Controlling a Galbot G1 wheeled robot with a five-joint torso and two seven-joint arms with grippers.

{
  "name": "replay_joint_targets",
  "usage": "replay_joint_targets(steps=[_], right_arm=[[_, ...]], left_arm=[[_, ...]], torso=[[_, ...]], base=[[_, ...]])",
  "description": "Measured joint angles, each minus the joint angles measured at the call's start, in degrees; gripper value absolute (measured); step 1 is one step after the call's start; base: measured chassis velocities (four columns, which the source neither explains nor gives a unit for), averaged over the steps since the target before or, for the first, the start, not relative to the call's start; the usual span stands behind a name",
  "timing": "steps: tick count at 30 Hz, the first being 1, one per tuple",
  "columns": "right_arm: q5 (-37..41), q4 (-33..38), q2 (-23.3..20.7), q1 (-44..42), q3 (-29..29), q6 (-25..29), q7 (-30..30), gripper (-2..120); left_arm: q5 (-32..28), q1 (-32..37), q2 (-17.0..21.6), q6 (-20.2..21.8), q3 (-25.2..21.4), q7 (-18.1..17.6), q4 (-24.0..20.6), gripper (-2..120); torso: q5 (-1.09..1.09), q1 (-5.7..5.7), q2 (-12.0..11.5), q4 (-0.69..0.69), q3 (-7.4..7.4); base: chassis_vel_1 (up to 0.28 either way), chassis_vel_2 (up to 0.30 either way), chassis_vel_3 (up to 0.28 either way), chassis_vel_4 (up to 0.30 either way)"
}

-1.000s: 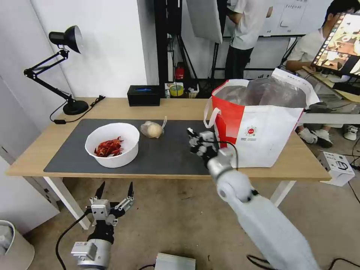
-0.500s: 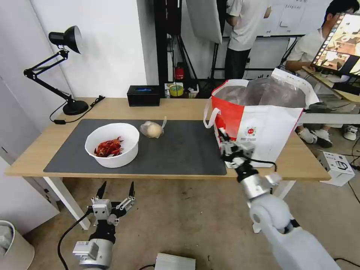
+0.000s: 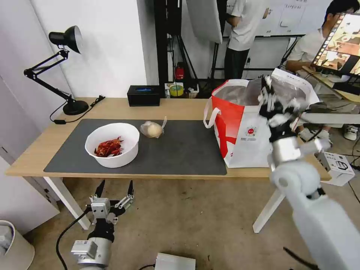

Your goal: Pick up the trash from the table and place it into the takeout bag.

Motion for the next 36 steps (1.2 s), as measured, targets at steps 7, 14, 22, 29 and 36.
replay_joint_targets(steps=[7,14,22,29,36], right_arm=[[4.9,-3.1,-4.8,11.2,-2.7,-16.3,10.9,0],[15.4,-7.4,-8.4,20.4,-6.9,-31.5,18.2,0],[35.2,-15.3,-8.7,33.4,-13.1,-47.6,31.7,0],[40.6,-18.6,-8.7,37.8,-16.0,-50.6,36.1,0],[42.9,-20.4,-9.5,37.7,-18.3,-50.6,37.2,28]], left_arm=[[-0.2,-0.6,-0.1,0.0,0.0,0.0,-0.7,100],[-0.2,-0.8,-0.7,0.1,0.0,0.0,-1.8,100],[-0.5,-0.9,-0.4,0.1,-0.4,0.1,-1.8,100],[-1.1,-1.2,-0.2,0.1,-0.7,0.1,-1.9,100],[-1.8,-1.8,0.3,0.2,-0.9,0.1,-1.7,100]], torso=[[0.00,0.00,0.0,0.00,0.00],[0.02,0.00,0.0,-0.02,0.00],[0.00,0.00,0.0,-0.01,0.00],[0.00,0.00,0.0,0.00,0.00],[0.01,0.00,0.0,-0.02,0.00]], base=[[0.000,0.000,0.000,0.000],[0.000,0.000,0.000,0.000],[0.000,0.000,0.000,0.000],[0.000,0.000,0.000,0.000],[0.000,0.000,0.000,0.000]])
